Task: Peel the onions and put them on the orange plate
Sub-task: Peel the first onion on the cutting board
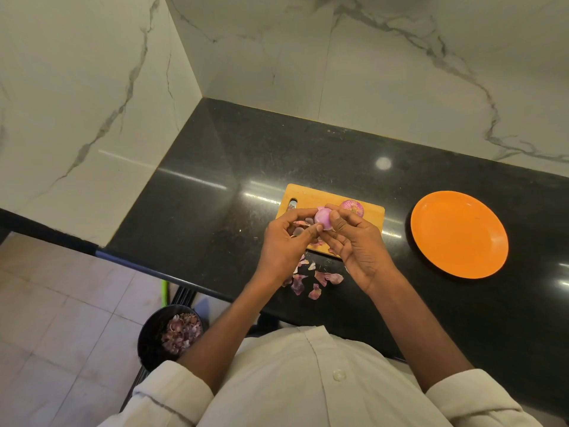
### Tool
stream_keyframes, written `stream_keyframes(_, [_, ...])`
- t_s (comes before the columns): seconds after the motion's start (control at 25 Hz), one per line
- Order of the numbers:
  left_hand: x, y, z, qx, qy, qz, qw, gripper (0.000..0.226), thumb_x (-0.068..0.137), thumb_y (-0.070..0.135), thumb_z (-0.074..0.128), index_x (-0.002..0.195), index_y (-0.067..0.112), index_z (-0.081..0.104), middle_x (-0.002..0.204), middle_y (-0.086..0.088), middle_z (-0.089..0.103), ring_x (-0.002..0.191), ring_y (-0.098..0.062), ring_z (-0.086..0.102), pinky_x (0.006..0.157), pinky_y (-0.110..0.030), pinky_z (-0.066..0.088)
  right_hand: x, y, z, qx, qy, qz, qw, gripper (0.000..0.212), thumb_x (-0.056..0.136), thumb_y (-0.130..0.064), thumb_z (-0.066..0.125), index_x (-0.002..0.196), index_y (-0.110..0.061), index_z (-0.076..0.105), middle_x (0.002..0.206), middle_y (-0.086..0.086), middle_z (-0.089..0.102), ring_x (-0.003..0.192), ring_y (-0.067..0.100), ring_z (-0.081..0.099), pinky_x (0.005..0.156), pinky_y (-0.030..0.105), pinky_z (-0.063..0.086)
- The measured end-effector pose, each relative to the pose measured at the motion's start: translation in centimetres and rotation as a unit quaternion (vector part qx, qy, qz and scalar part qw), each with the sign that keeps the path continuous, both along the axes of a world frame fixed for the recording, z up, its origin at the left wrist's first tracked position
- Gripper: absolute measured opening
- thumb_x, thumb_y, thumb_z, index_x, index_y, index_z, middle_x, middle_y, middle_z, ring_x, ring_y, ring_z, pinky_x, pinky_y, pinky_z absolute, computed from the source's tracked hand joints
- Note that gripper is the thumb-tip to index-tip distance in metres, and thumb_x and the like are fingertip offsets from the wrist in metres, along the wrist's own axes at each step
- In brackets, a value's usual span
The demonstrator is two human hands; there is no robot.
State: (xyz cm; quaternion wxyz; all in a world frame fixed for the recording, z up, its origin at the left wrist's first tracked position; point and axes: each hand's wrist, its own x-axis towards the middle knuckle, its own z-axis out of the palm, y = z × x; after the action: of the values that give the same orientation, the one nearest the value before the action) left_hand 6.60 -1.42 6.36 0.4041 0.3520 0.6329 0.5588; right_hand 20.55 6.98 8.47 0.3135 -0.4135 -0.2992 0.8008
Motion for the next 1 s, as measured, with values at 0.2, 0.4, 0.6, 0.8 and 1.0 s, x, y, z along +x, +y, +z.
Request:
stream_keyframes(0.2, [0.1,0.1,0.3,0.007,0.115,0.014,0.993,0.019,0.096,0.024,0.080,0.111,0.013,0.079,0.098,0.004,0.078,0.093,-0.019,0.075,0.081,-0.036,0.065,0.0,-0.1,-0.3,0.014,-0.043,0.010,0.999,0.044,0.084,-0.018,0.076,0.124,0.000,0.071,0.123,0.014,0.076,0.116,0.030,0.073,0.092,0.037,0.064])
stream_keyframes(0.4, [0.9,0.5,0.1,-0.016,0.132,0.083,0.988,0.008,0.094,0.011,0.077,0.102,0.010,0.075,0.089,-0.001,0.074,0.080,-0.017,0.072,0.073,-0.044,0.065,-0.6,-0.5,-0.4,0.026,-0.050,0.006,0.998,0.035,0.089,-0.016,0.073,0.121,0.000,0.073,0.125,0.014,0.075,0.114,0.029,0.074,0.089,0.036,0.064])
stream_keyframes(0.6, [0.1,0.3,0.5,-0.014,-0.053,0.025,0.998,0.027,0.101,0.017,0.073,0.128,0.013,0.074,0.111,-0.005,0.078,0.085,-0.018,0.074,0.075,-0.030,0.063,-0.5,0.1,-0.4,0.014,-0.065,-0.005,0.998,0.030,0.101,-0.020,0.065,0.125,-0.004,0.072,0.119,0.012,0.077,0.106,0.028,0.077,0.087,0.035,0.065])
stream_keyframes(0.8, [-0.6,0.1,-0.2,-0.019,-0.032,0.001,0.999,0.030,0.098,0.013,0.077,0.127,0.013,0.076,0.111,-0.007,0.078,0.099,-0.024,0.076,0.086,-0.036,0.064,-0.7,-0.1,-0.8,0.043,-0.101,-0.006,0.994,0.024,0.103,-0.019,0.062,0.119,-0.007,0.076,0.118,0.011,0.078,0.107,0.027,0.076,0.086,0.034,0.065])
stream_keyframes(1.0, [-0.1,0.7,-0.1,-0.040,0.038,0.025,0.998,0.023,0.092,0.018,0.082,0.112,0.012,0.073,0.096,0.001,0.073,0.085,-0.006,0.067,0.078,-0.027,0.057,-1.2,-0.5,-1.4,0.098,-0.121,0.009,0.988,0.021,0.102,-0.014,0.065,0.118,-0.009,0.077,0.119,0.009,0.078,0.110,0.024,0.076,0.092,0.040,0.063])
